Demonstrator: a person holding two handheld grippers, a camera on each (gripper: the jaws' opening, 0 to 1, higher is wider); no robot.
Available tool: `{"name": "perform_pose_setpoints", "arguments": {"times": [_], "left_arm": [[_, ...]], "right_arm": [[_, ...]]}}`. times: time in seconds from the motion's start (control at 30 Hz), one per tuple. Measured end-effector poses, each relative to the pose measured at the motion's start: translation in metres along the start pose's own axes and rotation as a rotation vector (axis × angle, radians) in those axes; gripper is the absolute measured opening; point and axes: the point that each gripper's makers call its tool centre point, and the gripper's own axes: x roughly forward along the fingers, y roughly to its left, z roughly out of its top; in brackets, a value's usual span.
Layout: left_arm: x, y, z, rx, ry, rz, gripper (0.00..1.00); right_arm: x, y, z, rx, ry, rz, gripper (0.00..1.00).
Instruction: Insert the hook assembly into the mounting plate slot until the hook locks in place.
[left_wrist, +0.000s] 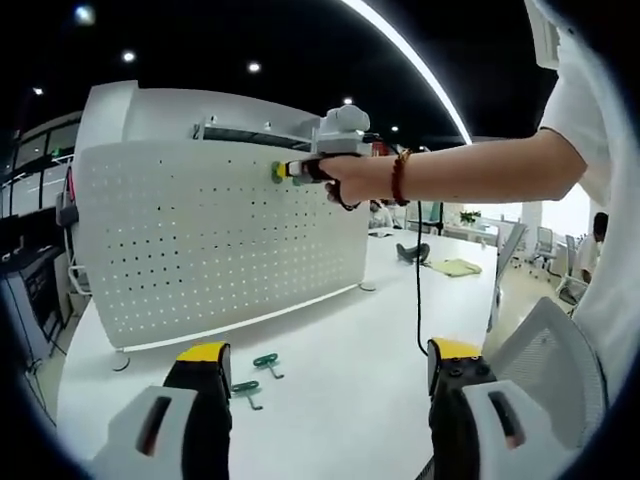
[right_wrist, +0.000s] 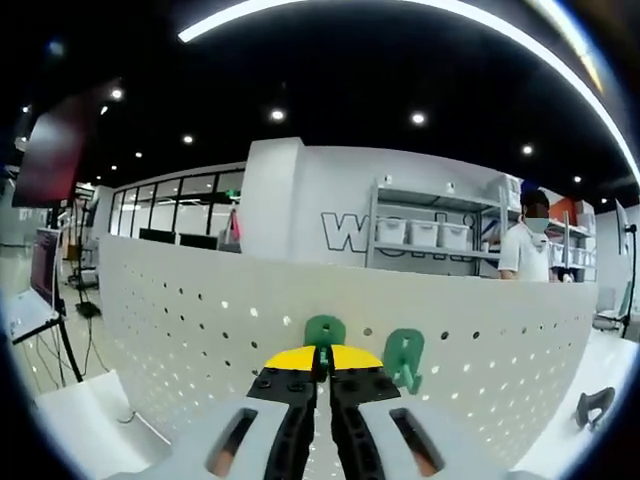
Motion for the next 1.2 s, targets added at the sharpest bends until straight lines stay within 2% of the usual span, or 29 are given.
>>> {"name": "perform_pose_setpoints", "arguments": {"times": [0.1, 0.57, 0.7, 0.93, 1.2], "left_arm": [[0.001, 0.0, -0.001, 0.002, 0.004, -0.003, 0.82], [0.001, 0.001, -0.002, 0.001, 0.005, 0.0, 0.82], [0.001, 0.002, -0.001, -0.003, 0.002, 0.003, 0.82], [0.0, 0.0, -0.003, -0.005, 0.009, 0.0, 0.81], [0.0, 0.002, -0.006, -0.008, 0.014, 0.002, 0.8]], "right_arm": [[0.001, 0.0, -0.001, -0.011, 0.016, 0.009, 0.03], [-0.004, 0.005, -0.002, 0.009, 0.011, 0.041, 0.1], [-0.009, 0.007, 0.003, 0.021, -0.001, 0.06, 0.14], [-0.019, -0.001, 0.005, 0.019, -0.003, 0.044, 0.15], [-0.032, -0.007, -0.003, 0.03, 0.005, 0.043, 0.16]]}}
